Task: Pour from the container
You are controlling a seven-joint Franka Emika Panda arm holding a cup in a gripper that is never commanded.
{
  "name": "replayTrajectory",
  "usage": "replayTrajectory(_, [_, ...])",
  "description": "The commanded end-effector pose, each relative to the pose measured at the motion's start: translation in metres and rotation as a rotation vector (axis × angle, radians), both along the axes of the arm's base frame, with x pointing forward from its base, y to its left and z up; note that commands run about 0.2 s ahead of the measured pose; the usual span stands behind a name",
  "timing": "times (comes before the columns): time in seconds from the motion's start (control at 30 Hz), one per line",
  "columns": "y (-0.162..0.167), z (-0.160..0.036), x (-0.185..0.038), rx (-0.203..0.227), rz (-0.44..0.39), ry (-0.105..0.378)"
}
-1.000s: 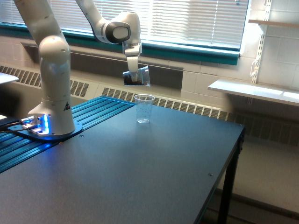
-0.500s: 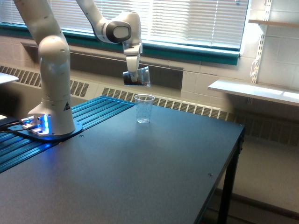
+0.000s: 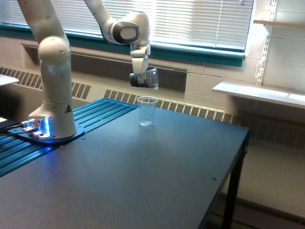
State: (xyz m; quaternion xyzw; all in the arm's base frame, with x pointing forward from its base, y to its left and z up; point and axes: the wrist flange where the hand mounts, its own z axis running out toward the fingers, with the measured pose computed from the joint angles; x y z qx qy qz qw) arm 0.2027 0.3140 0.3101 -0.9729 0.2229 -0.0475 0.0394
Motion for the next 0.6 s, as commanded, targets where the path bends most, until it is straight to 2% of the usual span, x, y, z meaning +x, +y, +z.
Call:
replayTrajectory(0.03, [0.006,0.002,0.002,0.007,-0.042,0.009])
replayTrajectory(0.6, [0.014,0.006,-0.012,0.015,-0.051,0.040])
